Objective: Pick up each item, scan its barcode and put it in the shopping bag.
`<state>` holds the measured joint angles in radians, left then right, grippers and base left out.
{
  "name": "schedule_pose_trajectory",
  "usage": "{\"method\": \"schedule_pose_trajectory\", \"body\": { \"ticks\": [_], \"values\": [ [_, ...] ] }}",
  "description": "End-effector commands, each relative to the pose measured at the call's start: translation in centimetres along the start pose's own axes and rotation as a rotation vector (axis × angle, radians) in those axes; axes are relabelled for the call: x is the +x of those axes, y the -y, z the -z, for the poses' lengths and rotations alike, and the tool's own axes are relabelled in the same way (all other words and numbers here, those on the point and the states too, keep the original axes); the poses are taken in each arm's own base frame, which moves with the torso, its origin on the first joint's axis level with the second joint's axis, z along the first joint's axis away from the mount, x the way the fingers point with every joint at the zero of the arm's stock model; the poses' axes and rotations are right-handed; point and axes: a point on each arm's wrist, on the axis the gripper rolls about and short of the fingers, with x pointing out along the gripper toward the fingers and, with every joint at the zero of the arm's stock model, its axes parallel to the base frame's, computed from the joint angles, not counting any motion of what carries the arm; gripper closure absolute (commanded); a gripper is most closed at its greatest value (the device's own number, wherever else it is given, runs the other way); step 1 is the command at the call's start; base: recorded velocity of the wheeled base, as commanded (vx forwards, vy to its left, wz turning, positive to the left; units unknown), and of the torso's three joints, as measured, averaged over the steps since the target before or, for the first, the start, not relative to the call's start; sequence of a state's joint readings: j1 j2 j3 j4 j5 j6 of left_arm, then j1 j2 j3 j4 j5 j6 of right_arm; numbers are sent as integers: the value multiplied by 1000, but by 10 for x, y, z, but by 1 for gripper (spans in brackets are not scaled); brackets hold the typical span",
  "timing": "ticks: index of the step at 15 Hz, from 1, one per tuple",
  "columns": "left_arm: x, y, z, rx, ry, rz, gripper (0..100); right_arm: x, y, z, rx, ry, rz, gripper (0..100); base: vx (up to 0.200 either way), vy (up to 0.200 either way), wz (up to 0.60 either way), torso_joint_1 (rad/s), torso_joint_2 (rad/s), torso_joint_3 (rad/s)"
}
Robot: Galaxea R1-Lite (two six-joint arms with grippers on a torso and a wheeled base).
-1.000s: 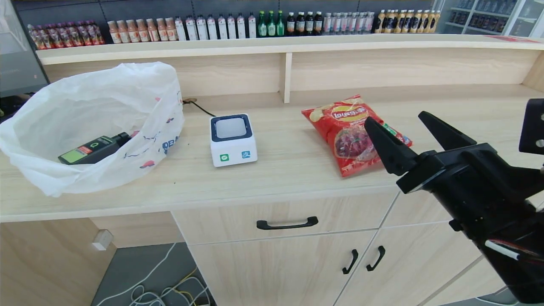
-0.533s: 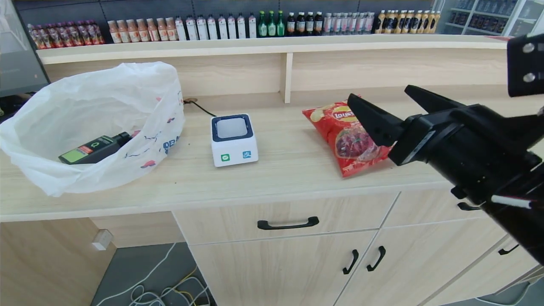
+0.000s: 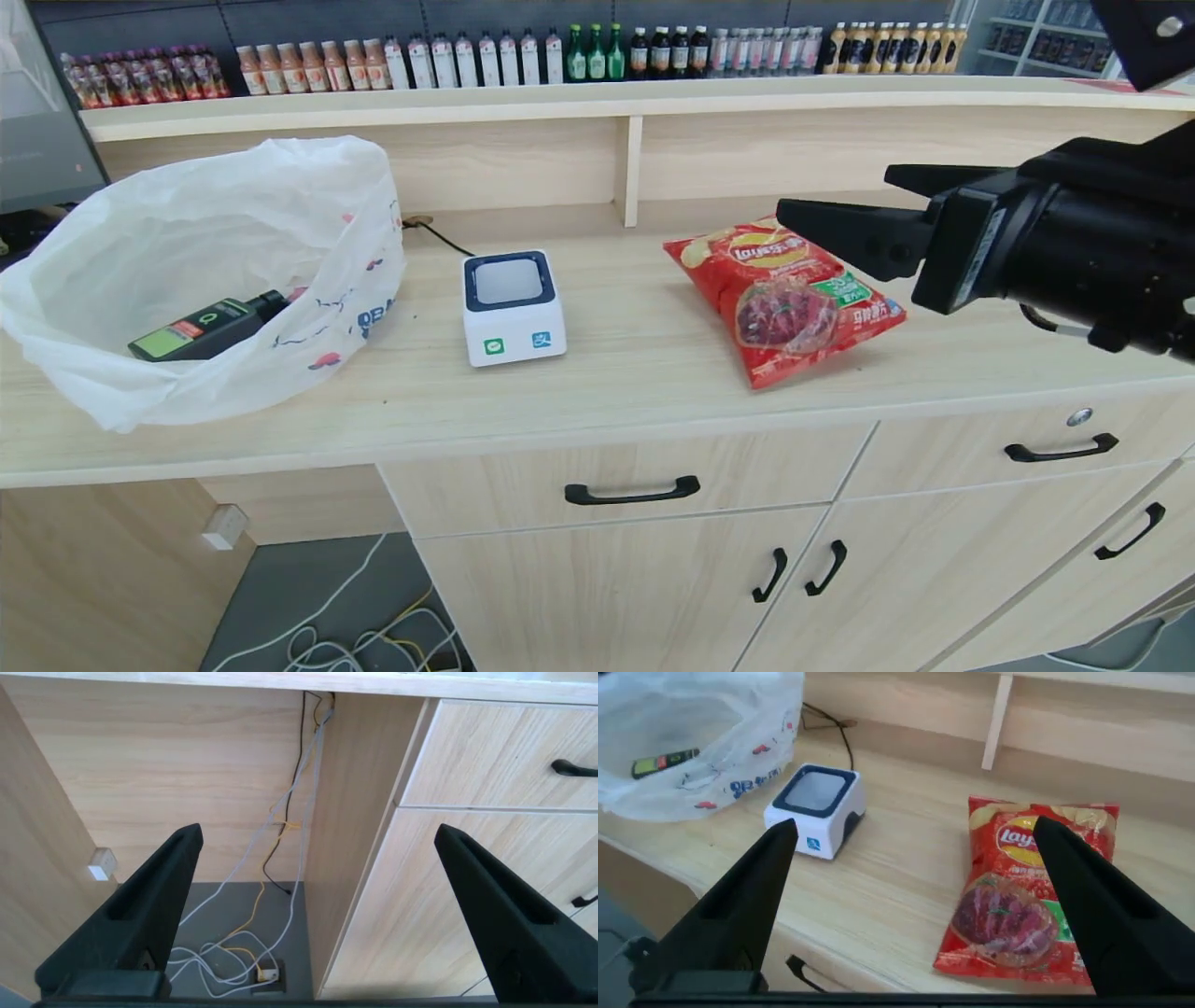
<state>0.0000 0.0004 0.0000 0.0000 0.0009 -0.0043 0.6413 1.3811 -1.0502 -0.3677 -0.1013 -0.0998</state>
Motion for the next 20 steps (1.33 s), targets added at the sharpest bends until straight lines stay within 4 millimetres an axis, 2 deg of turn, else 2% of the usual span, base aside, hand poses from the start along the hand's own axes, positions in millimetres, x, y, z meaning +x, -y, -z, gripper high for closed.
{"method": "schedule_pose_trajectory", "body": {
  "ticks": [1, 3, 4, 7, 8, 10, 11, 13, 14, 17, 18, 20],
  "values": [
    [0, 0, 0, 0, 0, -1, 0, 6, 19, -6, -45, -32, -4, 0, 0, 0, 0, 0, 0, 0],
    [0, 0, 0, 0, 0, -1, 0, 15, 26, -10, -100, -35, -36, 0, 0, 0, 0, 0, 0, 0],
    [0, 0, 0, 0, 0, -1, 0, 32, 31, -16, -101, -26, -63, 0, 0, 0, 0, 0, 0, 0],
    [0, 0, 0, 0, 0, 1, 0, 54, 40, -29, -32, -83, -50, 0, 0, 0, 0, 0, 0, 0],
    [0, 0, 0, 0, 0, -1, 0, 61, 49, -26, 0, -169, -39, 0, 0, 0, 0, 0, 0, 0],
    [0, 0, 0, 0, 0, -1, 0, 75, 59, -20, 38, -214, -17, 0, 0, 0, 0, 0, 0, 0],
    [0, 0, 0, 0, 0, -1, 0, 88, 63, -11, 43, -261, 11, 0, 0, 0, 0, 0, 0, 0],
    [0, 0, 0, 0, 0, -1, 0, 109, 63, -3, 61, -294, 77, 0, 0, 0, 0, 0, 0, 0],
    [0, 0, 0, 0, 0, -1, 0, 122, 56, 3, 97, -287, 91, 0, 0, 0, 0, 0, 0, 0],
    [0, 0, 0, 0, 0, -1, 0, 126, 62, 4, 94, -282, 129, 0, 0, 0, 0, 0, 0, 0],
    [0, 0, 0, 0, 0, -1, 0, 130, 64, 12, 92, -328, 131, 0, 0, 0, 0, 0, 0, 0],
    [0, 0, 0, 0, 0, -1, 0, 127, 65, 22, 92, -448, 128, 0, 0, 0, 0, 0, 0, 0]
  ]
}}
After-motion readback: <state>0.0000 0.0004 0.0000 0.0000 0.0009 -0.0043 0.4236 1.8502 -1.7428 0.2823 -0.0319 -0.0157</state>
